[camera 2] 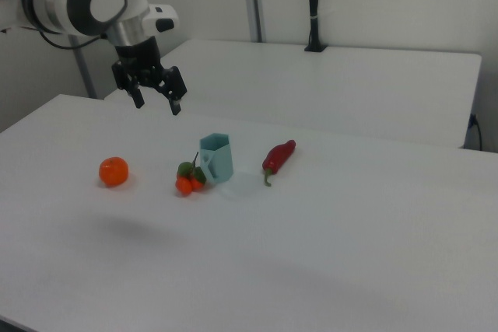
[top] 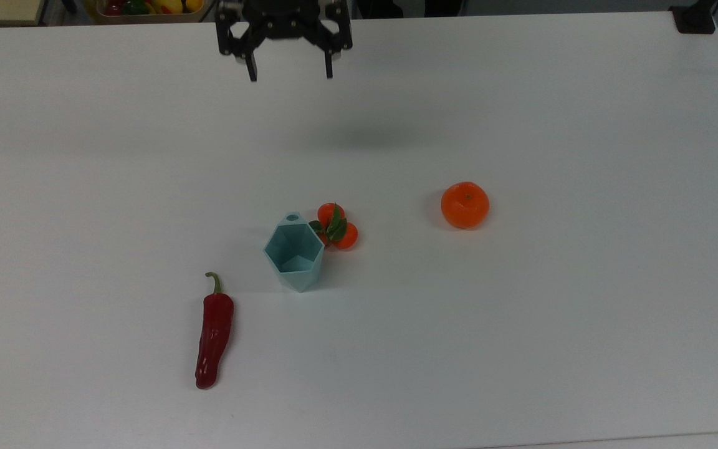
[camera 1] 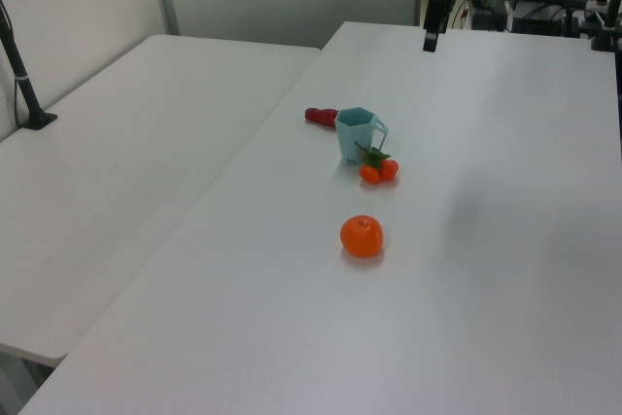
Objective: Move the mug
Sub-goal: 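Move the open gripper down over the teal mug's rim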
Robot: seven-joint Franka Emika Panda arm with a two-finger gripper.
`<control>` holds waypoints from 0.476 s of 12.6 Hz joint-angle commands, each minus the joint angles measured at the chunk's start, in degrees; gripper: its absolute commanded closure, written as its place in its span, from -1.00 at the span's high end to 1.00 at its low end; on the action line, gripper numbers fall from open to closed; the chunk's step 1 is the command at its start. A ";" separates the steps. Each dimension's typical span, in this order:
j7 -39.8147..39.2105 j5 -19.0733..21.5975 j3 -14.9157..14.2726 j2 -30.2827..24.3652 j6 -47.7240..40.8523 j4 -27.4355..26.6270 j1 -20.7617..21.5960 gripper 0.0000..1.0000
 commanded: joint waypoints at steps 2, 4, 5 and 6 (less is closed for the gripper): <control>-0.59 -0.82 -0.76 4.94 6.48 0.86 0.54 1.00; -0.68 -0.82 -0.84 7.57 7.98 0.86 0.54 1.00; -0.68 -0.82 -0.85 8.54 8.95 0.86 0.45 1.00; -0.68 -0.82 -0.85 10.38 10.87 0.86 0.45 1.00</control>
